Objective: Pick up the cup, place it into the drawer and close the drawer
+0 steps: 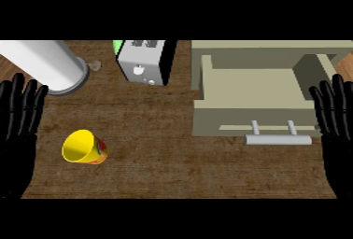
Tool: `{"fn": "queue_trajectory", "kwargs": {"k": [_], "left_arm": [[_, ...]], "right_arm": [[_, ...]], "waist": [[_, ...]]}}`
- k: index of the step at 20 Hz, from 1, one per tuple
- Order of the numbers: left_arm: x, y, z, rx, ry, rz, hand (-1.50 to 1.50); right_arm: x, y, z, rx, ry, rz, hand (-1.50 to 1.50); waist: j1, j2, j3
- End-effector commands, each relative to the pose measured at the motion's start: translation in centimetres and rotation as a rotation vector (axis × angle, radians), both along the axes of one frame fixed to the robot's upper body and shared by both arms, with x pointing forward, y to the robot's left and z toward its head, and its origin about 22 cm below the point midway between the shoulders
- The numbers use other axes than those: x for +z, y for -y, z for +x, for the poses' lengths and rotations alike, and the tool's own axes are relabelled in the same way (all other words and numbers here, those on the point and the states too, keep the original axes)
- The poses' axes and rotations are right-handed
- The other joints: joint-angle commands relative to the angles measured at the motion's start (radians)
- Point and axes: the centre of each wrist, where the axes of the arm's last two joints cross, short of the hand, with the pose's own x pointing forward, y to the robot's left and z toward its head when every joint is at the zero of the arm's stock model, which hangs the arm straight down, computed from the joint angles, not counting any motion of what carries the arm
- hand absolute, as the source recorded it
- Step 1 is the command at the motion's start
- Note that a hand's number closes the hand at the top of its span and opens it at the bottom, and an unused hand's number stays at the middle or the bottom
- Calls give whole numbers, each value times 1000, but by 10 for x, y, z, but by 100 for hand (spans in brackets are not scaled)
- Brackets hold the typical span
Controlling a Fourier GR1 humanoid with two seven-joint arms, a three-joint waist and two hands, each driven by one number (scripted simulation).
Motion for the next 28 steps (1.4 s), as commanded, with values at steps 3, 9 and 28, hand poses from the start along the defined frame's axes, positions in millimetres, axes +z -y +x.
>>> {"fn": "queue_trajectory", "kwargs": {"k": [3,9,28], "left_arm": [[-4,-31,-2,-69,-1,10,-150],[-33,-60,-16,-63,-199,-271,-150],[-145,-110,12,75,-392,-220,-150]], "right_arm": [[-4,-10,6,8,34,11,-150],[-7,-2,4,143,-126,-56,-150],[18,0,56,158,-77,-48,-150]], "waist": [[-10,5,-22],[-5,6,-23],[-14,6,-22]]}}
